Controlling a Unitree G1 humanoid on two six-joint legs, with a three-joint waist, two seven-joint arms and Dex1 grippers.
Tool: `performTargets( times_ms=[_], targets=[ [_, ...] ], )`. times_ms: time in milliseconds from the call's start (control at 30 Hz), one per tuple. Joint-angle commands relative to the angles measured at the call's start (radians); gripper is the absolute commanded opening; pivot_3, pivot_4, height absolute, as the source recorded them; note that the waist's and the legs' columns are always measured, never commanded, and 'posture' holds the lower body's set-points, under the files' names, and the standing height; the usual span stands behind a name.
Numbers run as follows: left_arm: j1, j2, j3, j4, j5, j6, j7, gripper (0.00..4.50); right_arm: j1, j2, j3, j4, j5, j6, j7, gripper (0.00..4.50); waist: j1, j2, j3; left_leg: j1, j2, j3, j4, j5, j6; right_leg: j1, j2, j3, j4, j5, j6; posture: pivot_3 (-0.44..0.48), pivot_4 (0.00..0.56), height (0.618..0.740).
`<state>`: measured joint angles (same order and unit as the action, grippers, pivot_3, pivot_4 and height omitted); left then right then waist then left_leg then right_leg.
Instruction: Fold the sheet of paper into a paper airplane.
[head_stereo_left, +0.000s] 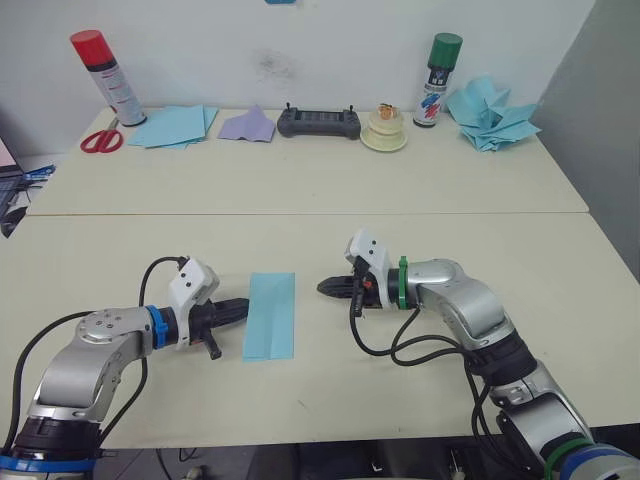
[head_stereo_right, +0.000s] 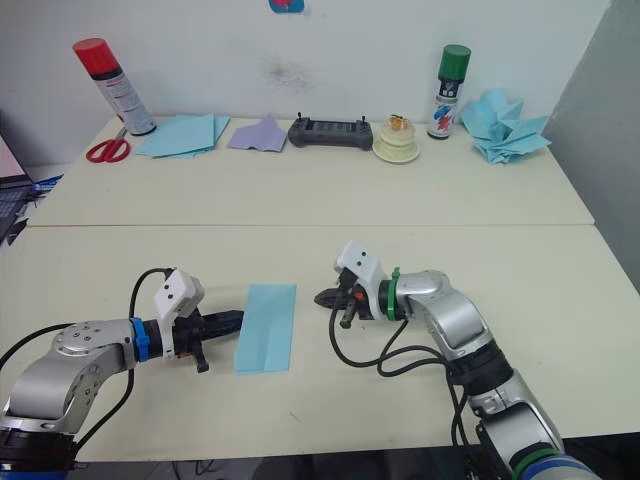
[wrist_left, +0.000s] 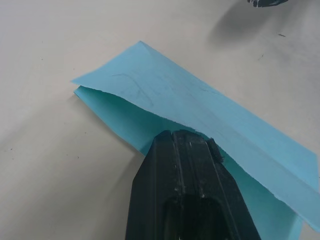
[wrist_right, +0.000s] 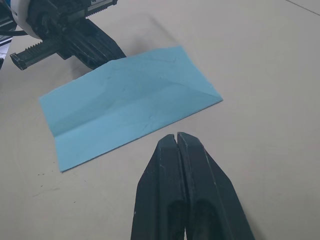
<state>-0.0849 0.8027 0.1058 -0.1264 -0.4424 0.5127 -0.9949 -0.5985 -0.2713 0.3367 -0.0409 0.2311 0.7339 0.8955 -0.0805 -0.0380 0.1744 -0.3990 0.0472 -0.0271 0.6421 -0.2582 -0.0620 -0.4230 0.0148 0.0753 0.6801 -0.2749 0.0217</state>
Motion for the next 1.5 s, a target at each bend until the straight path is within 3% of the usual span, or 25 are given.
performTargets(
  times_ms=[33, 67, 167, 333, 467, 633, 1100, 1500],
  targets=[
    [-0.019, -0.008, 0.002, -0.013, 0.004, -0.023, 0.000, 0.00, -0.002, 0.016, -0.029, -0.054, 0.047, 0.040, -0.018, 0.03, 0.000, 0.000, 0.000, 0.000, 0.000, -0.001, 0.000, 0.000, 0.000, 0.000, 0.000, -0.001, 0.000, 0.000, 0.000, 0.000, 0.150, 0.740],
    [-0.023, -0.012, -0.001, -0.014, 0.004, -0.023, 0.002, 0.00, -0.001, 0.019, -0.035, -0.056, 0.060, 0.058, -0.021, 0.03, 0.001, 0.000, 0.000, 0.000, 0.000, -0.001, 0.001, 0.000, 0.000, 0.001, 0.000, -0.001, 0.000, 0.000, 0.000, 0.000, 0.150, 0.740],
    [-0.042, -0.019, -0.006, -0.019, 0.002, -0.016, 0.003, 0.00, -0.002, 0.020, -0.053, -0.068, 0.119, 0.138, -0.015, 0.60, 0.002, 0.000, 0.000, 0.000, 0.000, -0.002, 0.001, 0.000, 0.000, 0.001, 0.000, -0.002, 0.000, 0.000, 0.000, 0.000, 0.150, 0.740],
    [-0.057, -0.024, -0.013, -0.038, -0.005, -0.004, 0.005, 0.00, -0.008, 0.041, -0.096, -0.106, 0.218, 0.307, -0.044, 2.30, 0.004, 0.000, 0.000, -0.001, 0.000, -0.003, 0.002, 0.000, 0.000, 0.001, 0.000, -0.003, 0.000, 0.000, 0.000, 0.000, 0.150, 0.740],
    [-0.070, -0.028, -0.014, -0.053, -0.014, 0.005, 0.008, 0.00, -0.017, 0.125, -0.199, -0.127, 0.354, 0.529, -0.103, 2.30, 0.004, 0.000, 0.000, -0.001, 0.000, -0.004, 0.002, 0.000, 0.000, 0.001, 0.000, -0.003, 0.001, 0.000, 0.000, 0.000, 0.150, 0.740],
    [-0.100, -0.044, -0.028, -0.077, -0.019, 0.024, 0.018, 0.00, -0.049, 0.222, -0.302, -0.080, 0.402, 0.699, -0.220, 2.30, 0.006, 0.000, 0.000, -0.001, 0.000, -0.004, 0.002, 0.000, 0.000, 0.002, 0.000, -0.004, 0.001, 0.000, 0.000, 0.000, 0.150, 0.740],
    [-0.107, -0.095, -0.084, -0.133, -0.022, 0.059, 0.048, 0.00, -0.104, 0.377, -0.449, 0.058, 0.402, 0.746, -0.427, 2.30, 0.002, 0.000, 0.000, -0.001, 0.000, -0.004, 0.002, 0.000, 0.000, 0.002, 0.000, -0.004, 0.001, 0.000, 0.000, 0.000, 0.150, 0.740],
    [-0.130, -0.135, -0.124, -0.156, -0.024, 0.075, 0.062, 0.00, -0.120, 0.387, -0.479, 0.054, 0.428, 0.803, -0.462, 2.30, 0.000, 0.000, 0.000, -0.001, 0.000, -0.005, 0.002, 0.000, 0.000, 0.002, 0.000, -0.004, 0.001, 0.000, 0.000, 0.000, 0.150, 0.740]
  ],
)
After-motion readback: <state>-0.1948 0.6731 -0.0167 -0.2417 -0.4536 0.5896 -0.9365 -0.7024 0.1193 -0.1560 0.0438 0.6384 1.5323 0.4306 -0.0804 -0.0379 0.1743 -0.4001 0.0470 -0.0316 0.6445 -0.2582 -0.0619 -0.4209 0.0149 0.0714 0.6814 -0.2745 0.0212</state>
